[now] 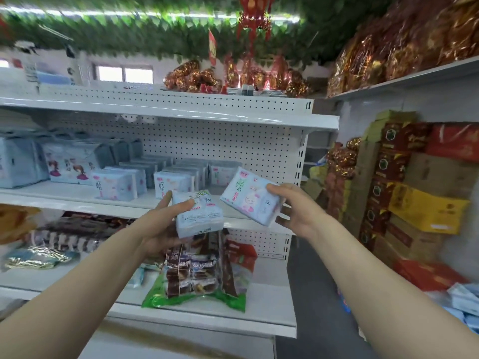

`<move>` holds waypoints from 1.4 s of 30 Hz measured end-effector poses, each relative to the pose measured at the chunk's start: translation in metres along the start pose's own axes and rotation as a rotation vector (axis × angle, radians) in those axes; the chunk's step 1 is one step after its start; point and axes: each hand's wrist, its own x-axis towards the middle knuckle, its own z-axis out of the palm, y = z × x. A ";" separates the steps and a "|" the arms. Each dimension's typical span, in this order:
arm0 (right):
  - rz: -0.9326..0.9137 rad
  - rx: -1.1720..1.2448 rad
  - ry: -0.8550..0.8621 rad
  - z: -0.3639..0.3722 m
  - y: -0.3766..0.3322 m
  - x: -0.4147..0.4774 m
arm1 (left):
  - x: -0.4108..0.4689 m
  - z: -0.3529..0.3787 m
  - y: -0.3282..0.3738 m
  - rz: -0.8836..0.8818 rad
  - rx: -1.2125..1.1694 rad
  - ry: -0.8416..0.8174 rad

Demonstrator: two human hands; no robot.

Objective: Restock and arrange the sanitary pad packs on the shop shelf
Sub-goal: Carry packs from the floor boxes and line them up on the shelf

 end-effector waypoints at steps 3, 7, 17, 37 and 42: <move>-0.018 -0.011 0.015 -0.003 -0.005 0.003 | 0.003 0.005 0.004 -0.007 -0.020 -0.026; -0.034 0.003 0.023 -0.004 -0.007 0.008 | 0.007 0.010 0.009 -0.009 -0.009 -0.058; -0.070 0.070 0.076 0.010 -0.007 0.034 | 0.031 -0.008 0.033 0.035 -0.178 -0.340; -0.114 0.001 0.261 0.025 0.007 0.093 | 0.139 -0.011 0.082 -0.197 0.517 -0.398; -0.117 -0.021 0.270 0.015 0.008 0.097 | 0.158 0.003 0.084 -0.107 0.868 -0.282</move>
